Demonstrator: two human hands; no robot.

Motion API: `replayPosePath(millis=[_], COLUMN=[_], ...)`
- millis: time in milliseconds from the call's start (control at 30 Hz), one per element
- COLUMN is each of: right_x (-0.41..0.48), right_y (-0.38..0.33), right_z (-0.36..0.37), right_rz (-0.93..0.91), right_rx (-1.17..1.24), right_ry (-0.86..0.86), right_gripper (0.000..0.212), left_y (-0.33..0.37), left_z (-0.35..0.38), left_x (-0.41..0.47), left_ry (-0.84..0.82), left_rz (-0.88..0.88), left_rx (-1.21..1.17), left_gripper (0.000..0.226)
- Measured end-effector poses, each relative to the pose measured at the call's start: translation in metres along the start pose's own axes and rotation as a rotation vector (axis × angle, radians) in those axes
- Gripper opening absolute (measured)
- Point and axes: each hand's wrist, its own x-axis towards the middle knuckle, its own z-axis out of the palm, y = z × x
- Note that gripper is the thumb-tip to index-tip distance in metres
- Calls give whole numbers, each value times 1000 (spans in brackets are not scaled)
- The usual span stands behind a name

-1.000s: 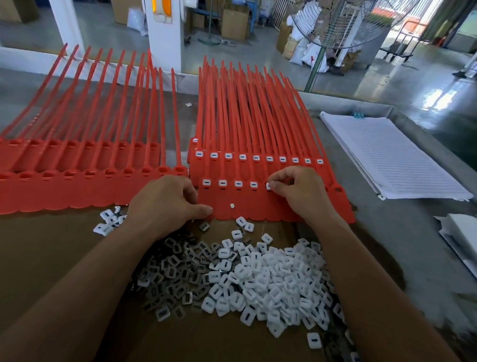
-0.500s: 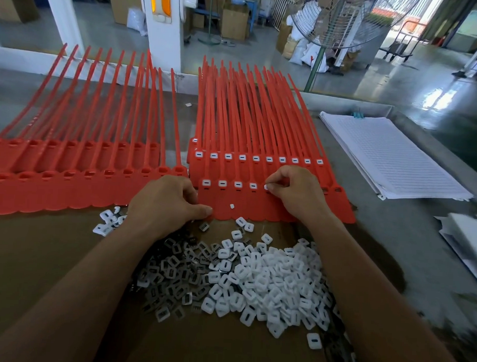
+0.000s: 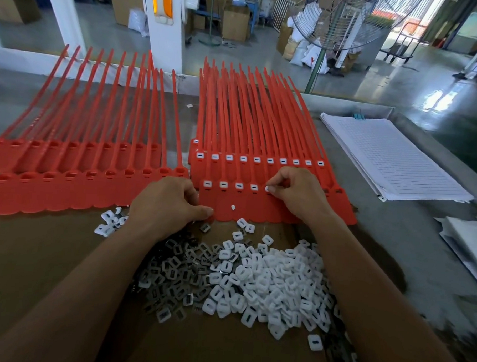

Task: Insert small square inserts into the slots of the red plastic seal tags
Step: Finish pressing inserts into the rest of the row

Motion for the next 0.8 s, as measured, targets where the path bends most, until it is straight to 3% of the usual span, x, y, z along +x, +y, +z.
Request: replayPosePath(millis=[267, 800], right_x=[3, 20], right_y=[-1, -17], right_z=[1, -12], right_rz=[0, 253], right_rx=[20, 81], right_ry=[51, -130], right_gripper=[23, 25], left_y=[-1, -1], left_z=[0, 2], left_x=[0, 0], left_ry=[-3, 3], left_rz=[0, 2], left_rx=[-5, -9], left_gripper=[27, 26])
